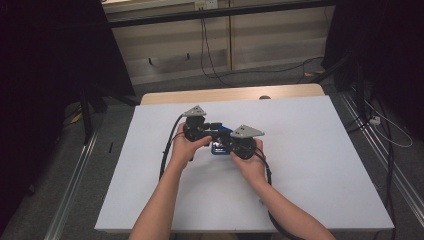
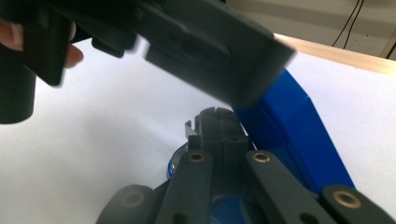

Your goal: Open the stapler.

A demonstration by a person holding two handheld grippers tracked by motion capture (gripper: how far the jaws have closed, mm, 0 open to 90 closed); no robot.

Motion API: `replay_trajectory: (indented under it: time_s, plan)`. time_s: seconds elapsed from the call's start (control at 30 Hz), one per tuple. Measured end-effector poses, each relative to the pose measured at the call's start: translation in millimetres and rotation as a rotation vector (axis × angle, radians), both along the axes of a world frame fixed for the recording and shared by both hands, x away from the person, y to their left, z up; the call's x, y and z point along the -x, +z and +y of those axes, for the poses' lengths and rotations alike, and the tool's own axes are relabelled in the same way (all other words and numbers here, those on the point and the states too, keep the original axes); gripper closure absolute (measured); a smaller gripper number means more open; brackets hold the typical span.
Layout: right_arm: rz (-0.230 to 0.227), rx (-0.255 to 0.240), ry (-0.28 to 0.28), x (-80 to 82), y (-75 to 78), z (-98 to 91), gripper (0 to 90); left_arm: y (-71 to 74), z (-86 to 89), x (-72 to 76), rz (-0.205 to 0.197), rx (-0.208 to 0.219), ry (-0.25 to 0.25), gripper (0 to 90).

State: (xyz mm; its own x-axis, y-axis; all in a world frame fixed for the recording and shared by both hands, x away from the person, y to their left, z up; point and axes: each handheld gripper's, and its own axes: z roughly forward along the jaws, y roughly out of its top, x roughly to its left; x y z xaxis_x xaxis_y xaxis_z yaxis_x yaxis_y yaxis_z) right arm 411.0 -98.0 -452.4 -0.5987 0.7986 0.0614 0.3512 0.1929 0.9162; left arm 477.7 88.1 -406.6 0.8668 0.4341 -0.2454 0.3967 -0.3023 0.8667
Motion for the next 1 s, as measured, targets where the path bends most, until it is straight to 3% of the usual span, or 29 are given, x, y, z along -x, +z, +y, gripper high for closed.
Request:
replay_trajectory:
  time_s: [0.07, 0.17, 0.23, 0.3, 0.4, 0.57, 0.63, 0.73, 0.9, 1.0]
  plan:
    - [-0.004, 0.008, 0.0, 0.0, 0.5, 0.2, 90.0, 1.5, 6.7, 1.6, -0.013, 0.007, -0.002, 51.8]
    - [-0.018, 0.017, -0.009, 0.0, 0.5, -0.2, 90.0, 3.9, 21.8, 2.6, -0.007, 0.077, 0.021, 55.2]
    - [-0.028, 0.023, -0.015, -0.3, 0.3, -1.5, 90.0, 4.6, 31.9, 3.3, -0.017, 0.09, 0.042, 59.5]
    - [-0.023, 0.021, -0.017, -0.2, -0.3, -2.1, 90.0, 2.3, 35.3, 4.3, -0.024, 0.063, 0.064, 66.1]
    - [-0.027, 0.029, -0.02, -0.4, -0.7, -1.5, 90.0, -7.5, 29.2, 5.0, -0.019, -0.039, 0.066, 76.7]
    - [-0.021, 0.035, -0.018, -0.5, -0.2, -1.3, 90.0, -24.7, 16.4, 0.8, 0.022, -0.102, 0.081, 90.0]
    - [-0.022, 0.037, -0.018, -0.3, 0.1, -1.6, 90.0, -29.7, 12.6, 0.9, 0.025, -0.135, 0.081, 90.0]
    - [-0.025, 0.034, -0.018, -0.8, 0.2, -1.9, 90.0, -31.9, 13.1, 1.6, 0.032, -0.129, 0.085, 90.0]
    - [-0.039, 0.042, -0.017, -1.1, 1.0, 4.5, 90.0, -33.7, 6.9, 5.4, -0.011, -0.18, 0.08, 90.0]
    - [-0.056, 0.079, -0.018, -2.7, 4.7, 10.9, 90.0, -38.1, 2.1, 6.2, -0.013, -0.201, 0.078, 90.0]
